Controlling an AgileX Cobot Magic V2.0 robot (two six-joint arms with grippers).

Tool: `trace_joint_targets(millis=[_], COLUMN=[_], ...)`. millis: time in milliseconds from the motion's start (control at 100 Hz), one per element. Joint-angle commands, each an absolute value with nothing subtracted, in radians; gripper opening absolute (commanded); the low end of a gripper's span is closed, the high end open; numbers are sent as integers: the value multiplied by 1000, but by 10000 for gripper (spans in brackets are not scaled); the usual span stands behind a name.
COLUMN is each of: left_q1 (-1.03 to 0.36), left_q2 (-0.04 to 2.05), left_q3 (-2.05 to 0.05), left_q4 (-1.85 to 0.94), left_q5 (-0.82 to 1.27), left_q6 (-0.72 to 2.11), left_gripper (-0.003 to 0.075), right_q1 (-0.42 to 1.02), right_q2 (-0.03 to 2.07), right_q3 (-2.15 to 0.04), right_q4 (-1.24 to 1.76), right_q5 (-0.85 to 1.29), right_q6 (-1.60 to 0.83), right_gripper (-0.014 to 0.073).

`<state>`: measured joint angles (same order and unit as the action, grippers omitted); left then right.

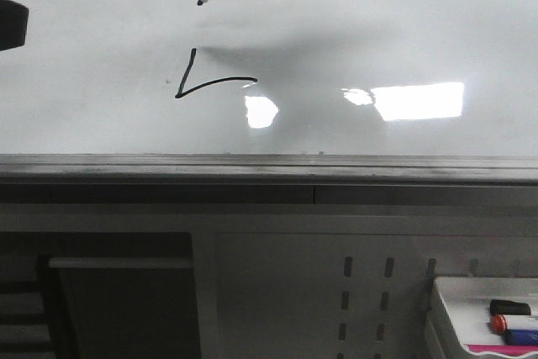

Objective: Write number 4 on whiteboard

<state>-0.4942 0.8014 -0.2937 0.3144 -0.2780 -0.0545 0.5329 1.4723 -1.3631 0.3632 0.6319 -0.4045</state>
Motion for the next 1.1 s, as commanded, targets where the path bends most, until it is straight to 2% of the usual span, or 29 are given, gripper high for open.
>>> trace_joint_targets(millis=[0, 310, 540, 720, 920, 1090], left_q1=[-494, -494, -494, -533, -621, -629], left_q2=[794, 794, 794, 817, 961, 1050], left_q3=[-321, -321, -321, -321, -321, -321], left_q4=[297, 298, 372, 481, 476, 397], left_q5=[-351, -351, -351, -373, -456, -544], left_q6=[-65, -65, -65, -65, -65, -69], left_gripper=[441, 442, 442, 441, 441, 441], right_q1=[516, 515, 543, 615, 721, 785], right_q2=[1475, 1507, 1500, 1448, 1437, 1437], right_q3=[-1405, -1311, -1272, -1301, -1327, -1327], right_q4=[371, 372, 377, 377, 365, 331], right_q5=[579, 692, 690, 719, 756, 772], right_q6=[-411, -411, -411, -412, -414, -414], right_gripper=[-64, -64, -64, -64, -64, -64])
